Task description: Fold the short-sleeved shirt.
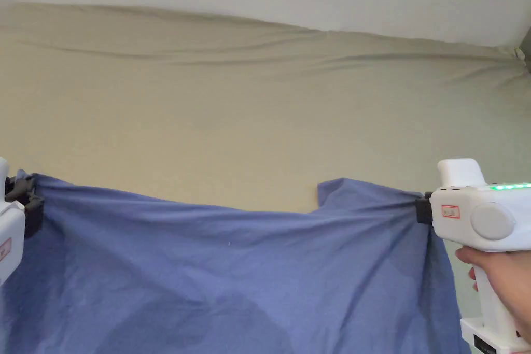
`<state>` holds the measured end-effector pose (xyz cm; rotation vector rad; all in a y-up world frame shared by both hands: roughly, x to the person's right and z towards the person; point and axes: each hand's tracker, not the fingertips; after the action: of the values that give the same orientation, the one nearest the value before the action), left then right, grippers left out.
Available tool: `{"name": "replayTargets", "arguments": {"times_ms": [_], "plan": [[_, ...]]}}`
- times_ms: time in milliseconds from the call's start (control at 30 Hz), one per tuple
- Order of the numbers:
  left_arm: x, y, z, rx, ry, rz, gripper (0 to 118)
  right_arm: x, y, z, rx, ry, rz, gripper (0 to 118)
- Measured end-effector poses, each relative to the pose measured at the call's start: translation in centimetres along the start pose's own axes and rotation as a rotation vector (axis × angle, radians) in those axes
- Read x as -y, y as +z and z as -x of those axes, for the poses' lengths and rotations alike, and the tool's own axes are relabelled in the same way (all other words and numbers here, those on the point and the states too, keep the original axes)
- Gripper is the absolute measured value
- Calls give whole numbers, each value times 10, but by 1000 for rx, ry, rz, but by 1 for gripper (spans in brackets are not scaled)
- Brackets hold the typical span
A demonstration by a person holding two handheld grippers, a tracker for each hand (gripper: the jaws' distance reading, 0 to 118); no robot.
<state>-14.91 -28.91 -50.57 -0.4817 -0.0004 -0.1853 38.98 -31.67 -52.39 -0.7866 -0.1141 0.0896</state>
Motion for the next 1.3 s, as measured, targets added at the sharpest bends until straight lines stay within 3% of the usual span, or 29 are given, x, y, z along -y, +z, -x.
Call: {"name": "replayTargets", "arguments": {"times_ms": [400, 567, 933, 1167, 1300], "plan": [[-76, 151, 42, -51, 51, -293, 3, -7, 247, -19, 71, -66, -430, 0], [-105, 217, 52, -93, 58, -405, 3, -6, 332, -9, 150, -25, -595, 0], [-162, 319, 84, -75, 126, -623, 3, -30, 444, -2, 240, -11, -824, 0], [-206, 331, 105, -102, 132, -666, 3, -77, 479, -9, 242, 7, -899, 0], [-235, 318, 108, -113, 104, -658, 3, -109, 477, -7, 292, 46, -927, 0]]}}
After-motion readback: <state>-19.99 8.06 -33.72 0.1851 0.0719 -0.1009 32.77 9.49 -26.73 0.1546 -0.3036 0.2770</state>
